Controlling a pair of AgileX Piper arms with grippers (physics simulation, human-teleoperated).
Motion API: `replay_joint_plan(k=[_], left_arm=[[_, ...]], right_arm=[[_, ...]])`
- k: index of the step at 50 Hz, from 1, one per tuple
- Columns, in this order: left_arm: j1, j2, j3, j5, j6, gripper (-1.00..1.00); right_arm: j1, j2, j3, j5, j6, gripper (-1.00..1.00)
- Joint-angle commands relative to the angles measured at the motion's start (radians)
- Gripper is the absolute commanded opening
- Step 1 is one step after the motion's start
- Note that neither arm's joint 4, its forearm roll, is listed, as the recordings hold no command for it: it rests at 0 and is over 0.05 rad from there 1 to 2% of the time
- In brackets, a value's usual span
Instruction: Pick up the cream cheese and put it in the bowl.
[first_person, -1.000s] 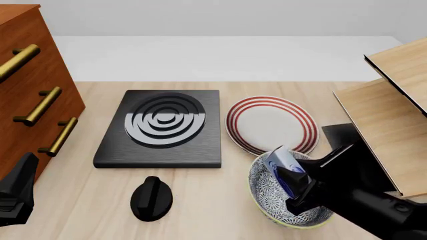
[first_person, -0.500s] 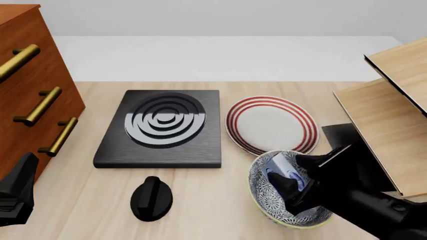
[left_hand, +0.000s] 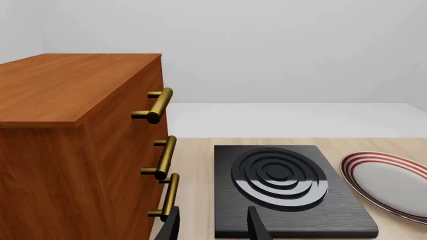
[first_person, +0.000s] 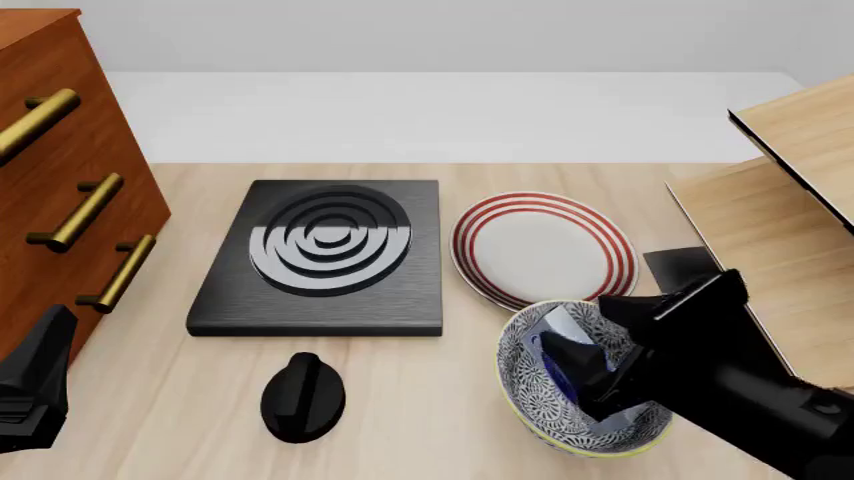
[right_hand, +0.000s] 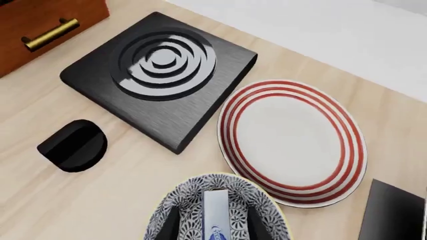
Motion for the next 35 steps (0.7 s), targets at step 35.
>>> replay_joint_plan(k=[35], left_arm=[[0.0,0.0,0.0,0.0,0.0,1.0]], right_arm=[[0.017,-0.783,-0.308,0.755,-0.037,1.0]])
